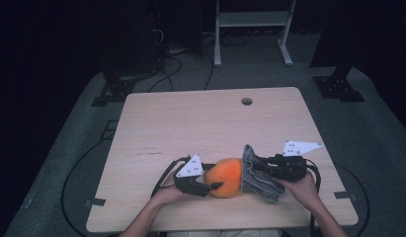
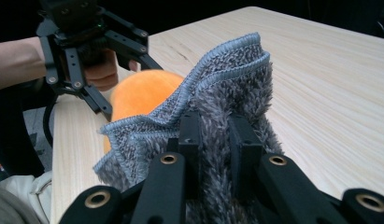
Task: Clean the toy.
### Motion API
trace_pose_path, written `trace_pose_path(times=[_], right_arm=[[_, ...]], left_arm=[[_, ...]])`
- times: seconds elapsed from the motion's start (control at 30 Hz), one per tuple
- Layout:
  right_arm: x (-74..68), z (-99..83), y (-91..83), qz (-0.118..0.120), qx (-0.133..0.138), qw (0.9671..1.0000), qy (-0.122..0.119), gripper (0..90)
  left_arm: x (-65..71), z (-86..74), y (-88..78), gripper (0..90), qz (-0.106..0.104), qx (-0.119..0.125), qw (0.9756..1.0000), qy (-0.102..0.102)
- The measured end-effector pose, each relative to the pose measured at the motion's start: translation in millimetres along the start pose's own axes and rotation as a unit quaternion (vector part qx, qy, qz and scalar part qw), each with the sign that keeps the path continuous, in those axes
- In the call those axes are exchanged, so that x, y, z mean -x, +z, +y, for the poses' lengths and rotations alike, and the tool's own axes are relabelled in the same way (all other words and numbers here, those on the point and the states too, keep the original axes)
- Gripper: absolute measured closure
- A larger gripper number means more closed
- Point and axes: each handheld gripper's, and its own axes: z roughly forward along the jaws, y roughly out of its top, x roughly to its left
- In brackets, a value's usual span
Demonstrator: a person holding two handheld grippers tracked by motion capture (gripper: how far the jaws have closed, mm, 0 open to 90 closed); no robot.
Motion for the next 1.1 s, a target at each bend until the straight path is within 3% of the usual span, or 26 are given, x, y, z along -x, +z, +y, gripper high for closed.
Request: trace_pose_path(times=[0.07,0.1,0.13,0.2,0.23,0.33,0.47,0.53,0.67,0.73,0.87,0.93,0.97,1.03,1.1], right_arm=[[-0.1,-0.9,4.8,-0.001,-0.009,1.0,-0.003,77.1],[2.9,-7.8,6.8,-0.002,-0.012,0.9999,0.006,77.1],[2.9,-7.8,6.8,-0.002,-0.012,0.9999,0.006,77.1],[4.8,-15.0,5.7,-0.006,-0.013,0.9998,0.013,77.1],[5.5,-17.1,3.6,-0.008,-0.016,0.9997,0.018,77.1],[5.8,-14.6,-1.0,-0.013,-0.02,0.9996,0.016,77.1],[-3.9,2.9,0.3,0.011,0.012,0.9999,0.006,77.1],[-6.7,7.2,5.4,0.014,0.012,0.9998,0.0,77.1],[-1.8,2.2,9.1,0.011,0.004,0.9999,0.008,77.1],[5.7,-8.4,5.2,-0.001,-0.007,0.9997,0.024,77.1],[3.1,-11.1,-1.5,-0.005,-0.003,0.9995,0.03,77.1],[-2.3,-6.5,-2.6,0.001,0.007,0.9997,0.021,77.1],[-9.7,1.1,0.3,0.015,0.017,0.9996,0.014,77.1],[-14.0,5.7,3.1,0.024,0.019,0.9995,0.008,77.1],[-24.5,17.6,14.4,0.039,0.017,0.999,-0.014,77.1]], left_arm=[[-0.4,-0.4,-0.9,35.9,-0.003,0.0,1.0,-0.003],[-2.9,0.2,-0.4,28.7,-0.008,0.005,0.9998,-0.02],[-2.9,0.2,-0.4,23.3,-0.008,0.005,0.9998,-0.02],[-6.7,1.7,3.7,18.5,-0.005,-0.002,0.9987,-0.05],[-7.2,2.1,4.7,17.3,-0.006,-0.004,0.9986,-0.053],[-4.3,2.9,5.4,22.8,-0.007,-0.002,0.9992,-0.04],[-1.7,1.7,4.3,29.4,-0.009,-0.002,0.9996,-0.025],[-1.6,1.2,4.0,29.6,-0.008,-0.003,0.9997,-0.022],[-2.3,0.3,2.2,29.0,-0.003,-0.004,0.9997,-0.025],[-2.2,1.1,3.0,28.7,-0.002,-0.002,0.9997,-0.026],[-1.3,1.8,4.9,28.7,0.001,-0.001,0.9998,-0.022],[-0.4,2.2,6.4,29.1,0.005,0.0,0.9998,-0.017],[0.2,2.6,7.0,29.5,0.007,0.0,0.9998,-0.016],[0.4,2.8,7.5,29.8,0.008,-0.001,0.9999,-0.015],[0.1,2.1,7.5,30.7,0.008,-0.002,0.9999,-0.014]])
